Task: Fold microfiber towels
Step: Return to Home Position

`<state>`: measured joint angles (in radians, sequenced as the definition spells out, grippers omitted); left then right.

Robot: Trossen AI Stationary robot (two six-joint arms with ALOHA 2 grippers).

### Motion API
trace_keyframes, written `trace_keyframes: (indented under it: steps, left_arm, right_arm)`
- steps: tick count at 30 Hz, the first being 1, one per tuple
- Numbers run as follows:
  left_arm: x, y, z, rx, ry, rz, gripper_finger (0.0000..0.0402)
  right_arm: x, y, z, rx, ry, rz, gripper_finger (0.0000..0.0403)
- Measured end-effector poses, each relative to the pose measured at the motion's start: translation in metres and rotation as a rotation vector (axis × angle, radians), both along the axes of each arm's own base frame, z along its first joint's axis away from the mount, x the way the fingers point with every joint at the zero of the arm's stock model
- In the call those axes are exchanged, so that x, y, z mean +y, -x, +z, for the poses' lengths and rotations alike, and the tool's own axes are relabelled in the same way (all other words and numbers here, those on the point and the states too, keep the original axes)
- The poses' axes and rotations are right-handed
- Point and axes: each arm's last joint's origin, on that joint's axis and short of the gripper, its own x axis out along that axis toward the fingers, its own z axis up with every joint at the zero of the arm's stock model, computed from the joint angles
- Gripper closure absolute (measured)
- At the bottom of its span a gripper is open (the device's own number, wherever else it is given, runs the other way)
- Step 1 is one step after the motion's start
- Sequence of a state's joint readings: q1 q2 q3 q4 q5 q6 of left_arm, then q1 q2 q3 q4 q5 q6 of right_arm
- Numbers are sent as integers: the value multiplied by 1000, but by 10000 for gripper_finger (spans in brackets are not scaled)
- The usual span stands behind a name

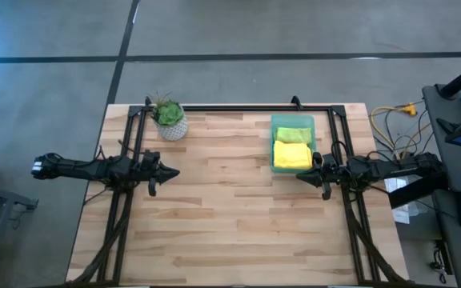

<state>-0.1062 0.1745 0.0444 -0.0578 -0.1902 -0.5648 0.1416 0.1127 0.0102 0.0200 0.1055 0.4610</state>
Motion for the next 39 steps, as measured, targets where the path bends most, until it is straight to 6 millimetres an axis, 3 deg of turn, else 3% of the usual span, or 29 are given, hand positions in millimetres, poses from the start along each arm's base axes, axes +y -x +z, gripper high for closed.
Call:
trace_keyframes:
  steps: [39]
  left_arm:
    - [0,-1,1,-27,3,1,402]
  right_arm:
    - [0,0,0,0,0,0,394]
